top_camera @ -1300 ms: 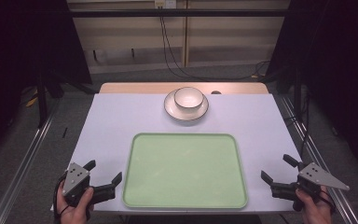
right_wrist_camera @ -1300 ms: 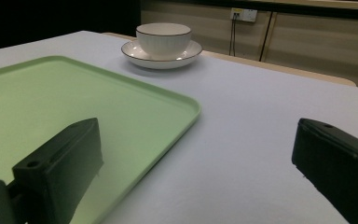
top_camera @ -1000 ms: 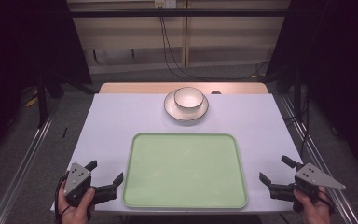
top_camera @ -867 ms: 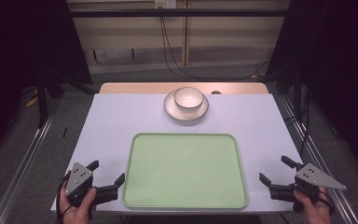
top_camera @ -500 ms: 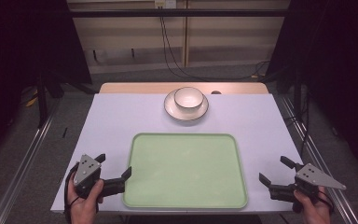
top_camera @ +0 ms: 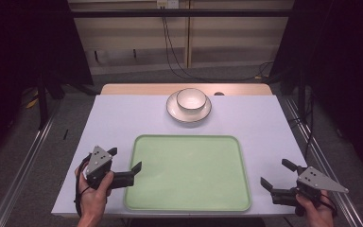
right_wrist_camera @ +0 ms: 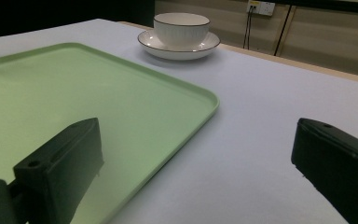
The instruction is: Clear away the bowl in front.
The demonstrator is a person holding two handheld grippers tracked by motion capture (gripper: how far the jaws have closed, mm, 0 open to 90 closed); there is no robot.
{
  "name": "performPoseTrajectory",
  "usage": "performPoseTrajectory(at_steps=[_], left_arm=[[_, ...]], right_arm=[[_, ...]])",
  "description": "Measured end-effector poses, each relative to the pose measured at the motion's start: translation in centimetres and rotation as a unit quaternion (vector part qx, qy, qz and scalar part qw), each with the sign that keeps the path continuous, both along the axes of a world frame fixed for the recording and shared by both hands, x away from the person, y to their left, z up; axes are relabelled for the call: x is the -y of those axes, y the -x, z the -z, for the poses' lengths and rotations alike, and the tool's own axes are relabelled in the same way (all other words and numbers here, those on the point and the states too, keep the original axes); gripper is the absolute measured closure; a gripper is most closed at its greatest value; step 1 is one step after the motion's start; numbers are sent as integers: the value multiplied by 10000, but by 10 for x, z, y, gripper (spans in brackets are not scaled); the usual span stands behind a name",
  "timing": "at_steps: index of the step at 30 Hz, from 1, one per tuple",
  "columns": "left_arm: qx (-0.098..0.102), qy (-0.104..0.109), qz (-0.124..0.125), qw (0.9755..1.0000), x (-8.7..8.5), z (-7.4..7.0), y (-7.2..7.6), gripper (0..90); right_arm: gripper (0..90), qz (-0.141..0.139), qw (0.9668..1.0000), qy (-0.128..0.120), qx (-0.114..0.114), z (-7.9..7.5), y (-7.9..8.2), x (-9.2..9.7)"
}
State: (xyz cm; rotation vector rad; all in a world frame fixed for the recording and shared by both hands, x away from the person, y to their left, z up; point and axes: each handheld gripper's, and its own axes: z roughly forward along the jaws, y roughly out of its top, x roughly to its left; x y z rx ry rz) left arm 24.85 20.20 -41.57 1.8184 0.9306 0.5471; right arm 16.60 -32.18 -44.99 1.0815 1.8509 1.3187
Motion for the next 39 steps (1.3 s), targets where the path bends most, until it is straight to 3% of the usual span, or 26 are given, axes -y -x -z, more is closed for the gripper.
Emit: performPoseTrajectory(at_steps=[3, 6, 11, 16, 18, 21, 22, 23, 26, 32, 33, 35, 39], left_arm=[[26, -8, 85, 10000, 8, -2, -5, 17], [67, -76, 102, 9999, 15, -3, -11, 15], [36, 38, 394, 9992, 26, -6, -26, 14], [45, 103, 474, 9988, 34, -10, -37, 12], [21, 220, 479, 9986, 38, -11, -40, 16], [-98, 585, 657, 9961, 43, -15, -45, 31], [-48, 527, 649, 9965, 47, -17, -46, 26], [103, 265, 678, 9973, 50, -18, -47, 25], [44, 339, 757, 9965, 57, -20, -54, 27], [-29, 284, 755, 9967, 65, -20, -74, 31], [38, 190, 834, 9963, 69, -20, -78, 33], [78, 66, 764, 9970, 72, -20, -79, 40], [30, 58, 911, 9958, 80, -21, -88, 47]], right_arm=[[13, -60, 9998, -155, 97, -1, 0, 1], [13, -76, 9998, -146, 60, -1, 0, 1], [13, -126, 9998, -163, 76, -1, 1, 0], [13, -163, 9997, -179, 85, -2, 0, 0], [14, -156, 9997, -179, 94, -2, 1, 0], [13, -178, 9996, -189, 110, -2, 1, 0], [13, -193, 9996, -183, 83, -2, 1, 0], [13, -185, 9996, -170, 85, -2, 0, 0], [14, -191, 9996, -182, 91, -2, 1, 0], [13, -184, 9996, -173, 88, -2, 1, 1], [14, -156, 9997, -190, 75, -2, 2, 1], [14, -191, 9996, -220, 59, -2, 2, 1], [14, -230, 9994, -237, 79, -2, 2, 1]])
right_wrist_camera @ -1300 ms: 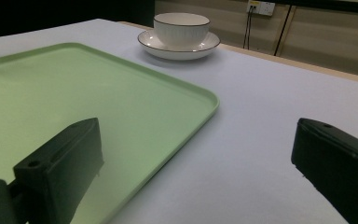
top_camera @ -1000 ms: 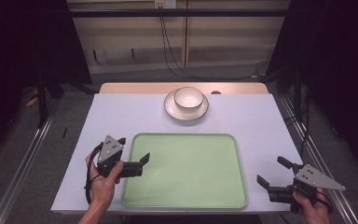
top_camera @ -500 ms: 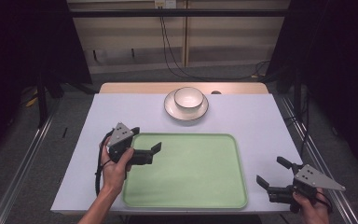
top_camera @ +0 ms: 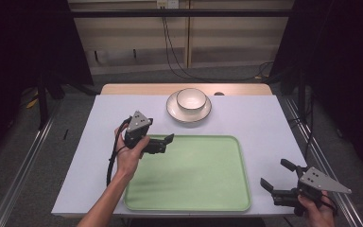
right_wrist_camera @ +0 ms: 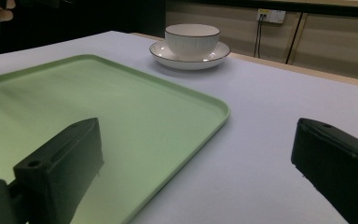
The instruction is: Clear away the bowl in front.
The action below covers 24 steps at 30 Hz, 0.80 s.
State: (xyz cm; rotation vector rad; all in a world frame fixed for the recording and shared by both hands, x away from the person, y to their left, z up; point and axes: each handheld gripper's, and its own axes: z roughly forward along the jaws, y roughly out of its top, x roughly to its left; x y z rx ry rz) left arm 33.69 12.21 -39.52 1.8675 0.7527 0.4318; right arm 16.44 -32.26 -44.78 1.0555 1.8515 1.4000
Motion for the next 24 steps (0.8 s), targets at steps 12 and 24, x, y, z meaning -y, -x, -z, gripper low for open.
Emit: performPoseTrajectory(at_steps=[12, 24], left_arm=[[-195, -66, 90, 9997, 17, -10, -43, 63], [-333, -102, -197, 9992, 38, -10, -78, 63]], right_arm=[[16, -40, 10000, 26, -13, 0, 0, 0], [16, -37, 10000, -46, -34, 1, 1, 0]])
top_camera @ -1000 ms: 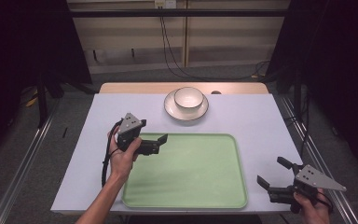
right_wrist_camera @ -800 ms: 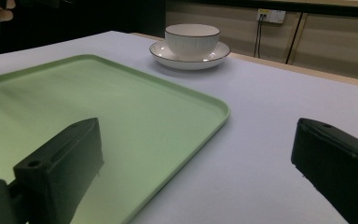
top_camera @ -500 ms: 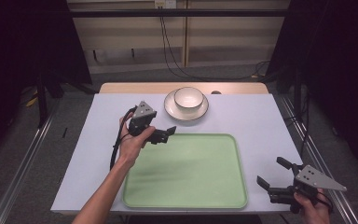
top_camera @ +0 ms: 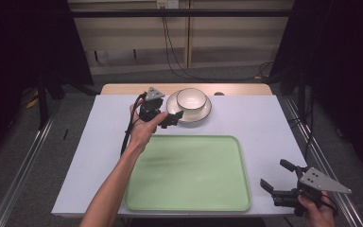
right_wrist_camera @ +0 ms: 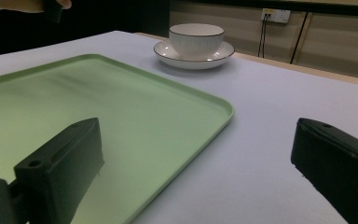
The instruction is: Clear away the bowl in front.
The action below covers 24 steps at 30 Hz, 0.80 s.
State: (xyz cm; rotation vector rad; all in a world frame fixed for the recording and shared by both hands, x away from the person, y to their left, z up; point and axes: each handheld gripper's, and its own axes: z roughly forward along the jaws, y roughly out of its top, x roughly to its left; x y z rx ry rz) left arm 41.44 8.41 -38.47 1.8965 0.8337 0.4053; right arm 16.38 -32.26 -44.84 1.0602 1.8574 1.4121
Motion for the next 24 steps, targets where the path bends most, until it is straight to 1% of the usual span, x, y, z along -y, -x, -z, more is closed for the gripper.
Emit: performPoseTrajectory(at_steps=[1, 2, 3, 4, 6, 8, 10, 11, 13, 14, 15, 16, 17, 18, 19, 20, 21, 22, 23, 24], left_arm=[[-52, 46, 13, 10000, 1, 0, -3, 63], [-108, -41, 3, 9999, 5, 1, -10, 81], [-108, -41, 3, 9999, 5, 1, -10, 86], [-50, -143, -88, 9998, 7, 1, -13, 86], [-103, -162, -102, 9998, 9, 2, -19, 103], [-99, -196, -135, 9997, 12, 3, -25, 109], [-168, -248, -116, 9995, 14, 3, -32, 113], [-200, -227, -153, 9994, 15, 3, -35, 123], [-249, -319, -162, 9990, 19, 4, -41, 129], [-278, -376, -210, 9987, 22, 4, -44, 129], [-273, -427, -162, 9986, 24, 5, -47, 130], [-315, -451, -265, 9981, 27, 6, -50, 122], [-323, -594, -241, 9974, 28, 6, -53, 108], [-365, -669, -287, 9967, 30, 7, -57, 110], [-418, -593, -426, 9965, 33, 9, -60, 117], [-437, -692, -435, 9957, 33, 10, -64, 115], [-475, -725, -558, 9947, 36, 13, -68, 108], [-528, -858, -583, 9932, 36, 15, -72, 110], [-553, -798, -663, 9931, 38, 18, -76, 118], [-585, -836, -657, 9926, 38, 20, -79, 131]], right_arm=[[16, 0, 10000, 0, 0, 0, 0, 0], [16, -45, 10000, 20, 27, 0, -1, 1], [16, -45, 10000, 20, 27, 0, -1, 1], [16, -24, 10000, 27, 24, 0, -1, 1], [17, -21, 10000, 50, 4, 1, 0, 2], [18, -26, 10000, 48, 2, 1, 0, 2], [18, -37, 10000, 38, -2, 1, 0, 2], [18, -36, 10000, 28, 2, 1, 0, 2], [20, -35, 10000, 31, -4, 1, 0, 2], [19, -25, 10000, 31, -1, 1, 0, 2], [20, -9, 10000, 23, -1, 1, 0, 2], [20, -8, 10000, 33, -1, 1, 1, 2], [21, -9, 10000, 44, 6, 1, 1, 2], [22, -21, 10000, 46, 1, 1, 1, 3], [22, -3, 10000, 29, -4, 1, 1, 2], [22, -44, 10000, 46, -3, 1, 1, 3], [22, -29, 10000, 39, 5, 1, 1, 3], [23, -44, 10000, 34, 3, 1, 1, 3], [23, -44, 10000, 44, 9, 1, 1, 3], [23, -60, 10000, 41, 6, 1, 1, 3]])
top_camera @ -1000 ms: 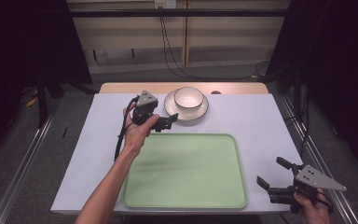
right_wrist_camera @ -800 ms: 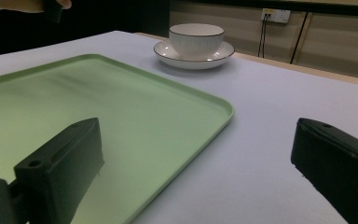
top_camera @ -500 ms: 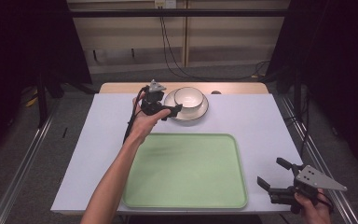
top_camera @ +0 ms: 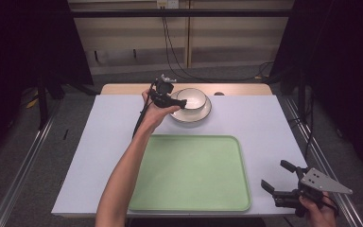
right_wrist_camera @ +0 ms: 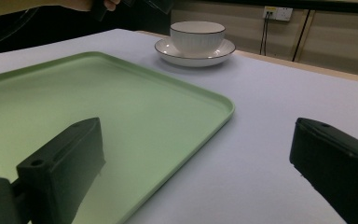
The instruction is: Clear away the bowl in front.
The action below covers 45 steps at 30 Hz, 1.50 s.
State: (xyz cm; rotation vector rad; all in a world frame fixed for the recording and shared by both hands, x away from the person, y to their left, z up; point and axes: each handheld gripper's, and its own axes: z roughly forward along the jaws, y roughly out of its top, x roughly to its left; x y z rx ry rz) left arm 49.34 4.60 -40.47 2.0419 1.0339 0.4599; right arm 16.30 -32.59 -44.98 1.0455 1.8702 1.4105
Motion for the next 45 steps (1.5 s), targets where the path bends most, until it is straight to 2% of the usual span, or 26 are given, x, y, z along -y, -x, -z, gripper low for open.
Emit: performPoseTrajectory(at_steps=[1, 2, 4, 5, 6, 7, 9, 11, 15, 16, 18, 21, 23, 25, 26, 27, 28, 30, 31, 33, 36, 37, 40, 41, 44, 45], left_arm=[[-52, -112, 1, 9999, 0, 2, -3, 141], [-105, -62, -12, 9999, 2, 5, -6, 149], [-244, -106, -84, 9996, 5, 9, -12, 152], [-226, -161, -21, 9996, 6, 10, -14, 167], [-182, -154, -94, 9997, 8, 11, -16, 173], [-229, -127, -151, 9995, 10, 12, -17, 172], [-277, -174, -107, 9994, 14, 14, -19, 173], [-331, -305, -286, 9986, 18, 18, -24, 186], [-555, -315, -373, 9973, 17, 23, -33, 205], [-622, -398, -401, 9965, 16, 25, -35, 217], [-711, -398, -436, 9957, 16, 27, -37, 230], [-819, -119, -472, 9955, 17, 30, -35, 224], [-787, -363, -442, 9953, 21, 30, -34, 228], [-760, -304, -477, 9955, 25, 31, -33, 260], [-842, -315, -499, 9947, 27, 33, -34, 284], [-896, -349, -478, 9942, 28, 34, -35, 284], [-885, -494, -536, 9934, 30, 38, -34, 302], [-894, -447, -622, 9930, 31, 41, -34, 308], [-924, -374, -649, 9929, 32, 42, -34, 343], [-976, -362, -606, 9927, 32, 43, -35, 376], [-1074, -262, -582, 9922, 33, 44, -37, 469], [-1076, -330, -569, 9920, 33, 44, -37, 520], [-1219, -230, -732, 9896, 30, 46, -40, 527], [-1298, -141, -704, 9889, 29, 48, -41, 531], [-1380, -161, -675, 9880, 28, 49, -42, 601], [-1447, -108, -679, 9871, 27, 49, -43, 625]], right_arm=[[24, 10, 10000, 1, 6, 0, 0, 0], [24, -18, 10000, -7, -10, 0, -1, 0], [24, -2, 10000, -2, -21, 1, -1, 0], [24, 0, 10000, -5, -29, 1, -2, 1], [24, -26, 10000, -12, -49, 1, -2, 1], [24, -18, 10000, -24, -38, 1, -2, 1], [24, -4, 10000, -28, -36, 1, -2, 2], [26, 14, 10000, -29, -42, 1, -2, 2], [27, -61, 10000, 9, -25, 1, -2, 1], [27, -71, 10000, 25, -10, 1, -2, 1], [27, -85, 9999, 57, -16, 1, -2, 1], [23, -39, 10000, 34, -26, 1, -2, 0], [17, -45, 9999, 91, -11, 1, -1, 0], [16, -66, 9999, 105, -4, 1, -1, -1], [17, -74, 9999, 91, 4, 0, -2, -2], [17, -74, 9999, 91, 4, 0, -2, -2], [17, -89, 9999, 105, -3, 1, -2, -2], [17, -114, 9999, 91, -15, 1, -2, -1], [16, -92, 9999, 83, -5, 1, -2, -1], [17, -91, 9999, 103, 6, 1, -3, 0], [18, -81, 9999, 95, 1, 1, -3, 0], [18, -75, 9999, 93, 20, 1, -3, 0], [18, -90, 9999, 76, -16, 1, -2, 1], [18, -59, 10000, 73, -15, 1, -2, 1], [18, -64, 9999, 85, -8, 1, -2, 1], [18, -62, 9999, 87, 5, 1, -1, 2]])
